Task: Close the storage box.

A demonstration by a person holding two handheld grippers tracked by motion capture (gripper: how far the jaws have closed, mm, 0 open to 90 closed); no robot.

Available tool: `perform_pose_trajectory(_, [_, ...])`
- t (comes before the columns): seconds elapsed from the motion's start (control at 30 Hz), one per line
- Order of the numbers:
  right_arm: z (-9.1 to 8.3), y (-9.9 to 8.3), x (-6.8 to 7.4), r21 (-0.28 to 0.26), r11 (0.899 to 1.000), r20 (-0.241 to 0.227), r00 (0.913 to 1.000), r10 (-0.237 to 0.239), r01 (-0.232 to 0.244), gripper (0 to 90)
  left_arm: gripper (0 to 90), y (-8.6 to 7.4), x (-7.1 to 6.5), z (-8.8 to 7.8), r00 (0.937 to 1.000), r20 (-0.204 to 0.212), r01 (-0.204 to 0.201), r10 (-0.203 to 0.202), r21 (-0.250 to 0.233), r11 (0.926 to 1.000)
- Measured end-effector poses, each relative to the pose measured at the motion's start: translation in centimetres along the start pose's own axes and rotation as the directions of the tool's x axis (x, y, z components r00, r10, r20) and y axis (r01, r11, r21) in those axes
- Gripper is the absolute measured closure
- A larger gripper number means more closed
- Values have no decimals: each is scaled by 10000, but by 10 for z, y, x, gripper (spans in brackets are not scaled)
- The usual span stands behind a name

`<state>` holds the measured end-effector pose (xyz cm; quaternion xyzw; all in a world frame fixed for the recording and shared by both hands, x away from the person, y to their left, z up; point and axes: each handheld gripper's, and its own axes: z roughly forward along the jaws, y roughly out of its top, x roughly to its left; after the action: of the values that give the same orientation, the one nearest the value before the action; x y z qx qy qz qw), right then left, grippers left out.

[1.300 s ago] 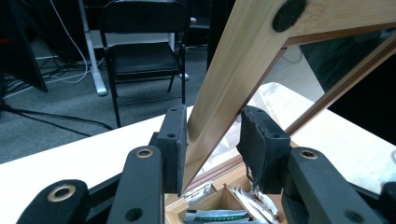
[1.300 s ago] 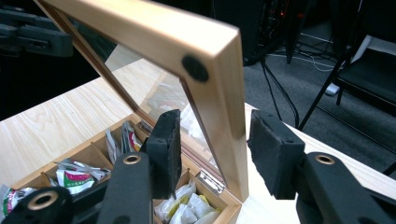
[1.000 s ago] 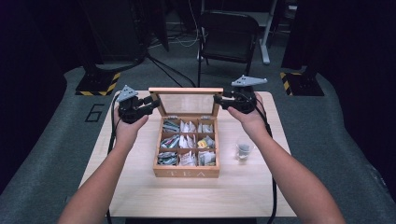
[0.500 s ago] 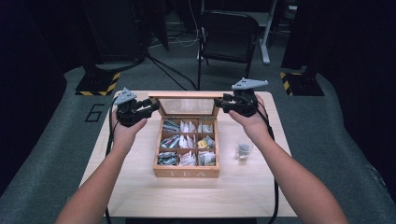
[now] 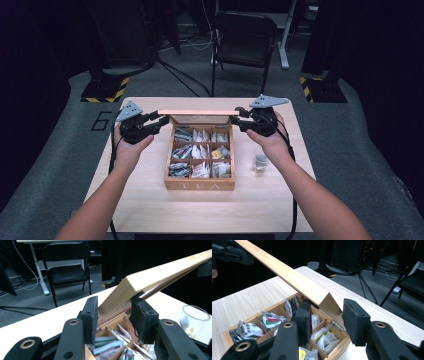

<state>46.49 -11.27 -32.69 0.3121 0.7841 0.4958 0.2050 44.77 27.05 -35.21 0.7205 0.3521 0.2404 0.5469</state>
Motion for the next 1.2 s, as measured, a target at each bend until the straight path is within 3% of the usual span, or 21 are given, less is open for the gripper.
perform_pose_trajectory(0.1, [-2, -4, 3, -38, 10000, 2, 10000, -80, 80, 587, 584, 0, -4, -5, 9997, -71, -247, 248, 131, 9996])
perform_pose_trajectory(0.4, [-5, -17, 10, -152, 9999, -49, 10000, -45, 44, 575, 587, -15, -8, -11, 9998, 181, 104, -102, -106, 9999])
perform_pose_trajectory(0.57, [-7, -24, 15, -188, 9991, -67, 9993, -379, 378, 574, 586, -22, -11, -15, 9996, 258, 88, -87, -24, 10000])
perform_pose_trajectory(0.77, [-10, -36, 21, -310, 9987, -79, 9991, -416, 413, 566, 581, -29, -16, -18, 9996, 239, -140, 137, 133, 9998])
perform_pose_trajectory(1.2, [-12, -52, 32, -279, 9983, 67, 9986, -518, 519, 560, 577, -48, -24, -24, 9997, 254, -19, 19, -10, 10000])
